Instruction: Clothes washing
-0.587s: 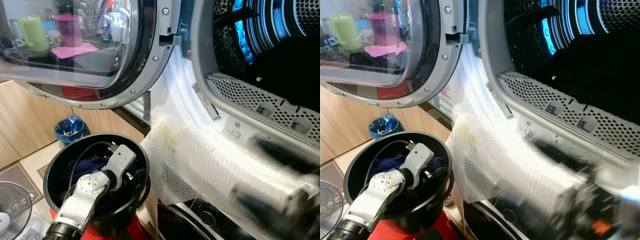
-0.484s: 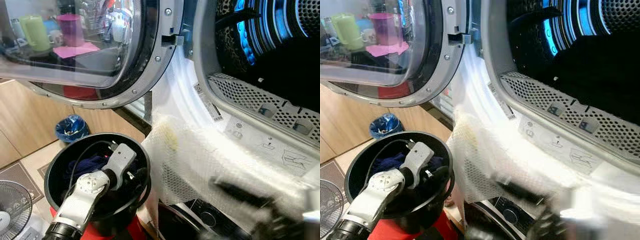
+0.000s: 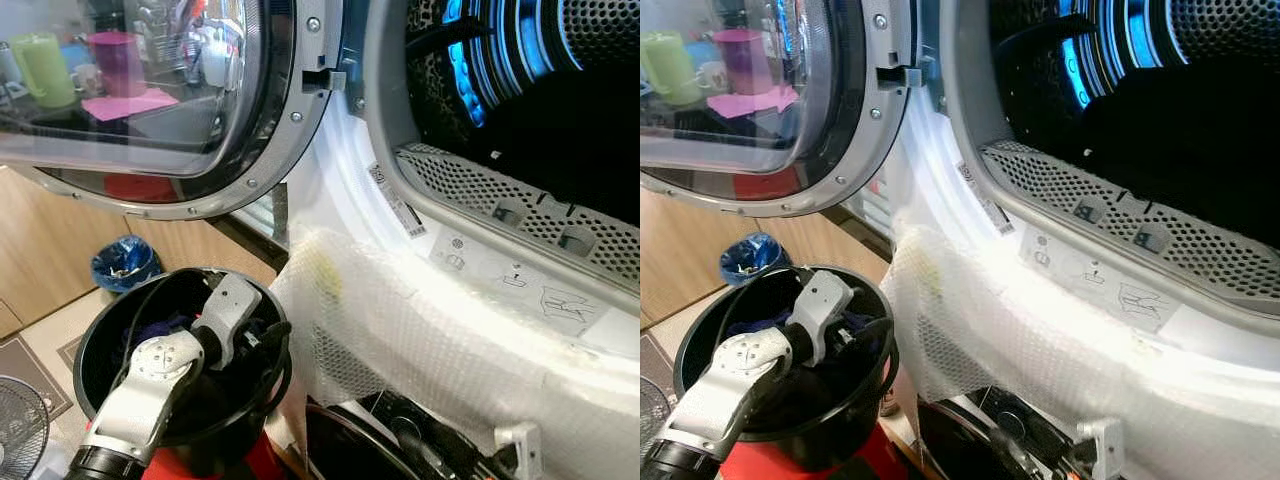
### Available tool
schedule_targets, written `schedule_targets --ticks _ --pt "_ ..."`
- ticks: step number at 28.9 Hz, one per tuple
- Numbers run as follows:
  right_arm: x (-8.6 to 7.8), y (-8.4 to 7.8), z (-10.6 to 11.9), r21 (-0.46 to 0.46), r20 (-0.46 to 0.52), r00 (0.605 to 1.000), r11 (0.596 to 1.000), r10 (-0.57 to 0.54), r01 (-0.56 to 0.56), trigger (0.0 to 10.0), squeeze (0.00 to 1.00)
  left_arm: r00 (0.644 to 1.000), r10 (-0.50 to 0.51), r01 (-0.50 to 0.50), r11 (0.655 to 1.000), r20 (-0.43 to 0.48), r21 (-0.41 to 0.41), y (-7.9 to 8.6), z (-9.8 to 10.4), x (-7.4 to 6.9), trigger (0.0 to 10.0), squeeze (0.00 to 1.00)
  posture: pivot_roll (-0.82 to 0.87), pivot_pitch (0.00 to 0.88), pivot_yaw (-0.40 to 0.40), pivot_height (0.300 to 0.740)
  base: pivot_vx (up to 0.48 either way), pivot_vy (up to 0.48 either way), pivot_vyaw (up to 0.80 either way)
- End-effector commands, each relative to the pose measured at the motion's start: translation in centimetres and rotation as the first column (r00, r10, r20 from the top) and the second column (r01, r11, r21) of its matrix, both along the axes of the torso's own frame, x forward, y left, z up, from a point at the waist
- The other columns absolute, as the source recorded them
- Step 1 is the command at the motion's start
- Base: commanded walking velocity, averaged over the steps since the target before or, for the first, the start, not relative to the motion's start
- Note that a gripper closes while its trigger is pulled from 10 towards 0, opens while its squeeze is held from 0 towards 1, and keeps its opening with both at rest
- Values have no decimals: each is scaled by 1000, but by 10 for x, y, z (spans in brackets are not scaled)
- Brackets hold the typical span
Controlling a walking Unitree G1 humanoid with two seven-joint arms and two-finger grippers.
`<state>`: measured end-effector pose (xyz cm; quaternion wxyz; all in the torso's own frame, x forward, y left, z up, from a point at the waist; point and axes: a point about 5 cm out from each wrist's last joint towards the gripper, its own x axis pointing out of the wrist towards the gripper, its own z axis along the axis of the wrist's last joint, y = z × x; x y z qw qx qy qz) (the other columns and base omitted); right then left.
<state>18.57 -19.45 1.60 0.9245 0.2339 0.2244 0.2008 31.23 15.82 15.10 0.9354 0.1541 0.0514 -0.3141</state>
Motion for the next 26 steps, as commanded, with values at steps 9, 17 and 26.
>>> schedule_targets --ticks 9,17,26 --pt "-17 -10 -77 -194 -312 914 959 -260 207 10000 0 883 -345 402 905 -318 136 30 2 -45 10000 0 296 90 -58 740 0 0 0" --pt "-5 3 -83 -197 -310 919 962 -243 187 10000 0 927 -171 307 857 -333 414 77 12 -31 10000 0 329 78 -60 740 0 0 0" --pt "0 5 -85 -204 -300 922 960 -246 190 10000 0 855 -226 409 846 -467 341 79 3 -45 10000 1000 341 57 -65 740 0 0 0"
